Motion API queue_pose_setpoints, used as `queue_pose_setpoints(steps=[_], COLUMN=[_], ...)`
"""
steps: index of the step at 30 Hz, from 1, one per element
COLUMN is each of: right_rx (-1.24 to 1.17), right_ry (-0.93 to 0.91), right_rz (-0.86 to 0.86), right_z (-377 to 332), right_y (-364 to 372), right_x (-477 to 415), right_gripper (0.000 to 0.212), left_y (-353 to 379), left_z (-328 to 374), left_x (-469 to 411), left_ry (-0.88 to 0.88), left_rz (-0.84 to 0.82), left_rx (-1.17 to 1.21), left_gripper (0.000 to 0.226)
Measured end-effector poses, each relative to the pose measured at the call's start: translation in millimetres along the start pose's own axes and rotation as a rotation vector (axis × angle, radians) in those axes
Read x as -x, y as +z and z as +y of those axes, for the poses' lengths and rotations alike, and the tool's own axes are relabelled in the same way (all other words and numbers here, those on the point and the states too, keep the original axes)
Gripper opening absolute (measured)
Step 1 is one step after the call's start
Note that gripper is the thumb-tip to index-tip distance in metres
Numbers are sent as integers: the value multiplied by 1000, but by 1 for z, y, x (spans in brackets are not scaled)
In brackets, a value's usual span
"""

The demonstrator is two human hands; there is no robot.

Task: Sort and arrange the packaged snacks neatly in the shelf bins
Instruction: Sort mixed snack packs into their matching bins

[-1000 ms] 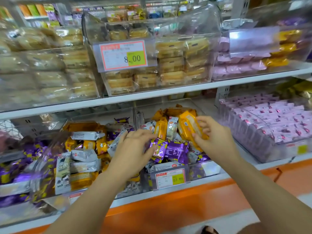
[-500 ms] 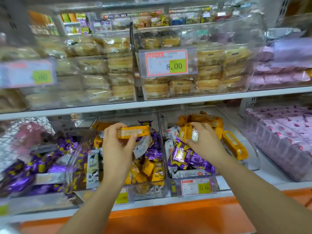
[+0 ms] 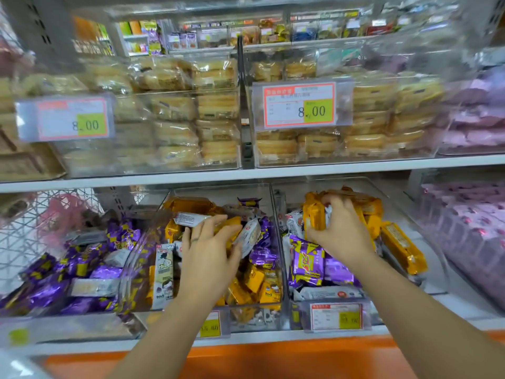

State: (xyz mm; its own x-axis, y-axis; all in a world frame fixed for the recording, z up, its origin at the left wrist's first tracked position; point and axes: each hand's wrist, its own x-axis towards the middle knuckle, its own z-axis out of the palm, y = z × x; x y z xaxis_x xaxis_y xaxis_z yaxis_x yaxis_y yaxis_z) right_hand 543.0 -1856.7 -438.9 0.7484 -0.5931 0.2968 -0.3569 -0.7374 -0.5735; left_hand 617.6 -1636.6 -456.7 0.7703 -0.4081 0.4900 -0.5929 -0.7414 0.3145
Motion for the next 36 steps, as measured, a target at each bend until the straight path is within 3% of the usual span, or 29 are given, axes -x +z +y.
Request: queue_pose_setpoints(steps=[4,8,13,17,26,32,36], right_rx=[-230,-372,-356,-317,-378,-104,-86], right_ry=[-181,-529,-732,-721,-702,-662,-584], right_rz=[192,200,111,-3,-238,-526,-314], right_z=[-8,-23,-45,-62,-110,-116,-113], right_y=[-11,-10,14,32,68,81,53], right_x=[13,33,46,43,25,24,18], right_gripper=[46,52,56,54,34,45,35], left_y=[-9,-24,-43,-41,-37,-24,-30], left_z=[27,51,36,7,-43,-88,-86], left_x=[-8,-2,15,18,4,7,6], left_ry=[86,65,47,72,65,-15,-38], left_rz=[-96,-361,-316,-271,-47,-224,-281], left_rx=[331,804,1015,900,563,132,55], left_gripper=[33,62,53,45,54,60,69])
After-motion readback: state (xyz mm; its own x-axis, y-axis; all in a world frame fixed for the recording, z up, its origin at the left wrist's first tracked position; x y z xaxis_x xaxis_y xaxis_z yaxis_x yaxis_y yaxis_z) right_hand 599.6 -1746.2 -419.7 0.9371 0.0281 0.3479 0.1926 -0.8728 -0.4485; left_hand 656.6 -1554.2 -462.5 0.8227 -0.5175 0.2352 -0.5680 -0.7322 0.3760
